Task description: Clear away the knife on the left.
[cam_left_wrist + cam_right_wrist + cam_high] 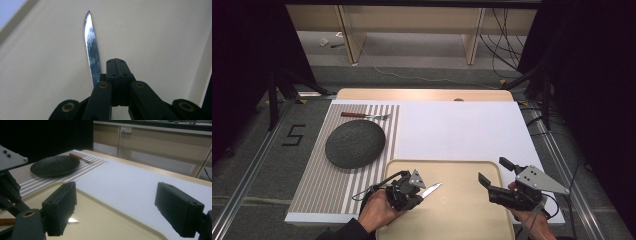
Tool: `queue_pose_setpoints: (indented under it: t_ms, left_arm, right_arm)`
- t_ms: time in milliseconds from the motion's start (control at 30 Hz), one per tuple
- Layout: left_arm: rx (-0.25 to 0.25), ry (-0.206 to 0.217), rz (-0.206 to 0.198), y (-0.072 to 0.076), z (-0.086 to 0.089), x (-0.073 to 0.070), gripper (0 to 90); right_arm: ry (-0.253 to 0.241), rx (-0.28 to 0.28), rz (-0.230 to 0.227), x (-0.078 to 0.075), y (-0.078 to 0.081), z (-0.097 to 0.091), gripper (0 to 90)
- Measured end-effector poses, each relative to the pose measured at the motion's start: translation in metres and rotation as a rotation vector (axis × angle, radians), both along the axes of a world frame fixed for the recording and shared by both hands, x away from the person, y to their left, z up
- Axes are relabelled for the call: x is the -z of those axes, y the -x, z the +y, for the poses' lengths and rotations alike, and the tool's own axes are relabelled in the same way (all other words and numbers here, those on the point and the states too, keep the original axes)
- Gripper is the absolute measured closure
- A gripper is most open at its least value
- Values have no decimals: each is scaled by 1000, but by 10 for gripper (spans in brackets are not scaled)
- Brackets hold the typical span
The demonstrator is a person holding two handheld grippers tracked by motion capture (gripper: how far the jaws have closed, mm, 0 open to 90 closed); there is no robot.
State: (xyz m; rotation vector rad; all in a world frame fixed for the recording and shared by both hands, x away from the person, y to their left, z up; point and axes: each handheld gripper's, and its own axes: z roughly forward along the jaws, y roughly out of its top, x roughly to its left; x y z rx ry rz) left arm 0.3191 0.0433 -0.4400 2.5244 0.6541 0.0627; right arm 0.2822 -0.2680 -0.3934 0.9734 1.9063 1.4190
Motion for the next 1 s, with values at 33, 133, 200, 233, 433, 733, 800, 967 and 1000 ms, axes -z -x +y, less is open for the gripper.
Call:
queue_pose_setpoints:
  t_ms: [33,133,200,233,433,733,800,967,1000]
  left_arm:
    - [1,-6,9,0,-1,2,895]
    - [5,-22,25,-1,-3,6,895]
    - [3,-38,32,-2,-4,8,896]
    - [1,-45,36,-2,-4,10,895]
    - [-24,-82,44,-6,-3,15,895]
    - [-65,-83,55,-14,3,16,896]
    - [-74,-84,57,-15,5,16,896]
    - [-83,-90,72,-18,11,16,896]
    - [-86,-92,80,-18,13,16,895]
  right_arm:
    - [0,0,0,0,0,0,185]
    - [1,-1,-1,0,0,0,186]
    - [1,-1,-1,0,0,0,185]
    - [1,-1,-1,0,0,0,186]
    - [1,-2,-2,0,0,0,186]
    - [1,-2,-1,0,0,0,186]
    - [1,-1,-1,0,0,0,186]
    - [-1,-2,-1,0,0,0,186]
    - [-1,-2,0,-1,0,0,186]
